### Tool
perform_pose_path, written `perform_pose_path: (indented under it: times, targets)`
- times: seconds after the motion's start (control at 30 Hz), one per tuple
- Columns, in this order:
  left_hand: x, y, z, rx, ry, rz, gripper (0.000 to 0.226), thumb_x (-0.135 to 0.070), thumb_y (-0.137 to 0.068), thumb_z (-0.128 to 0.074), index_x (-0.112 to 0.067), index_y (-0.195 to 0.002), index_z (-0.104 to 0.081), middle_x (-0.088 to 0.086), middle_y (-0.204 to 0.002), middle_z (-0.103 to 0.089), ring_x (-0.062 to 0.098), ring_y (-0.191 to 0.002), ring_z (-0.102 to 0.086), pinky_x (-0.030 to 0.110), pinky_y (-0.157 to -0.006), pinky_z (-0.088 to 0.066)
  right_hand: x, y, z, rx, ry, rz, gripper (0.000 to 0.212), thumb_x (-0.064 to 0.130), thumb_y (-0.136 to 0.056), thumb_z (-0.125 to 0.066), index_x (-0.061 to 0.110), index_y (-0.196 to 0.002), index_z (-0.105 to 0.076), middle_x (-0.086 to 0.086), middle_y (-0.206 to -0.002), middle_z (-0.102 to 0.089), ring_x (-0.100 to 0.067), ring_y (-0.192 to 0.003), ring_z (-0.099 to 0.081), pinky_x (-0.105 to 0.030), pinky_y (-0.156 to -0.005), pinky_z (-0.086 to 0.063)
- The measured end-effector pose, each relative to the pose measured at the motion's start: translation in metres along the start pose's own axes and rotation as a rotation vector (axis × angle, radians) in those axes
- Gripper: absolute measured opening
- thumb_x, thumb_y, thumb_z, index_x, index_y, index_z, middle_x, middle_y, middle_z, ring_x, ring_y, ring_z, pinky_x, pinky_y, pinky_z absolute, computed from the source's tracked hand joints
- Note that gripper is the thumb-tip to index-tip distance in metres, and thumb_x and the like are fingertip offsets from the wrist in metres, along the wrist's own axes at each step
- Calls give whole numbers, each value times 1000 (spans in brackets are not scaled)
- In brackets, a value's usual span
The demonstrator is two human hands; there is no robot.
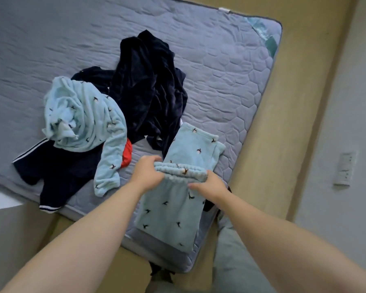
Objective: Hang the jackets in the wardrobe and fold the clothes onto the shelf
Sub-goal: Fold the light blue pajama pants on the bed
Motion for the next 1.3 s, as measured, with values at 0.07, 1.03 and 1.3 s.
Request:
perform_pose_path:
  times: [0.07,1.03,1.3]
  targets:
    - [-15,-50,-11,58,-96,-7,50,-5,-77,-60,-7,-127,-64,16,-127,-57,33,-121,-53,33,-94,-44,1,-42,16,76,43,-12,48,21,-74,-80,27,-119,-66,4,-107,-72,-14,-95,-68,-39,-84,-60]
    - [-47,-318,-145,214,66,-20,50,-8,-74,-58,-33,-117,-51,-2,-113,-58,16,-87,-59,22,-65,-47,-84,-261,88,-355,-218,-146,24,27,-74,-65,22,-97,-63,-2,-116,-51,-19,-88,-62,-36,-76,-56]
    - [-56,-338,-171,274,-50,10,57,-17,-74,-61,-22,-130,-52,-2,-114,-61,19,-102,-58,28,-89,-48,-102,-288,100,-316,-235,-180,74,25,-70,-63,32,-140,-40,8,-123,-58,-18,-106,-60,-41,-91,-54]
Point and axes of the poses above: each hand's wrist, its own y-axis away from the middle knuckle, its own z-axis out of the back of the hand, x = y × z, the point moved 5 cm from there along -y, towards the middle knuckle
